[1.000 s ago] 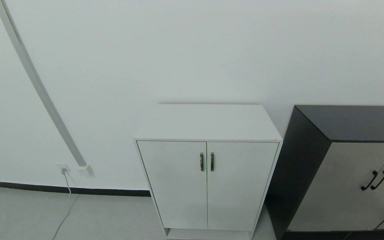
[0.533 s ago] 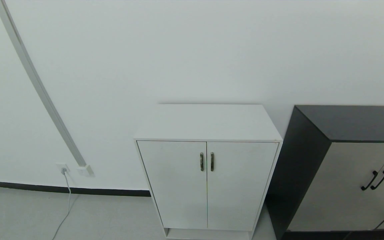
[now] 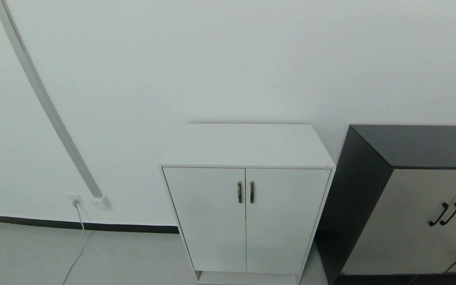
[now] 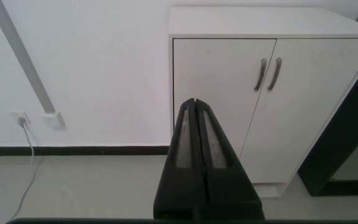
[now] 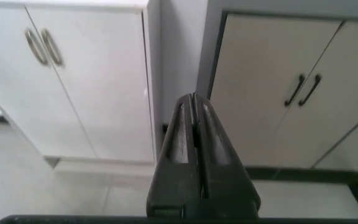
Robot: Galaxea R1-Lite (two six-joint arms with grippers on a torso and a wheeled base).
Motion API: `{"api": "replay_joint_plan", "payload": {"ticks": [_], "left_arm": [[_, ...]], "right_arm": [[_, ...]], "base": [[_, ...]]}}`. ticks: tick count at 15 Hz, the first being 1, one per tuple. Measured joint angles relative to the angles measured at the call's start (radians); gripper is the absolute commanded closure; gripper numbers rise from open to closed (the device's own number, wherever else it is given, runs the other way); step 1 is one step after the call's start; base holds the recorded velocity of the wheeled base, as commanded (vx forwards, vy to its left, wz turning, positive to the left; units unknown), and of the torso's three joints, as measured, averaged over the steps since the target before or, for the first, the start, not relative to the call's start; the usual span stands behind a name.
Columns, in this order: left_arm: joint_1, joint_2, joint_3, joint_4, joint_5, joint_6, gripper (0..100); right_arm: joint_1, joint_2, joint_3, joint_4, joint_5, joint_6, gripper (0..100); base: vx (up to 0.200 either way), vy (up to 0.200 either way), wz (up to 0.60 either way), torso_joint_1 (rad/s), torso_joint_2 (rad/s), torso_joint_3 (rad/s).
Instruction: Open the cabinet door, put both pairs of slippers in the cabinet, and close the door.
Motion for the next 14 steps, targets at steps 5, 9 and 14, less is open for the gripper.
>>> {"api": "replay_joint_plan", "payload": {"ticks": [5,9,14], "left_arm": [[0.001,0.0,0.0,0.0,0.0,0.001,100],[0.0,0.0,0.0,0.0,0.001,0.0,100],[0.0,0.0,0.0,0.0,0.001,0.0,100]], "right_arm": [[-0.009,-0.084,0.019,-0.018,-0.004,0.142,100],[-0.01,-0.095,0.024,-0.017,0.001,0.133,100],[-0.01,-0.096,0.024,-0.015,0.003,0.125,100]], "base": [[0.0,0.0,0.0,0.0,0.0,0.0],[0.0,0.0,0.0,0.0,0.0,0.0],[0.0,0.0,0.0,0.0,0.0,0.0]]}}
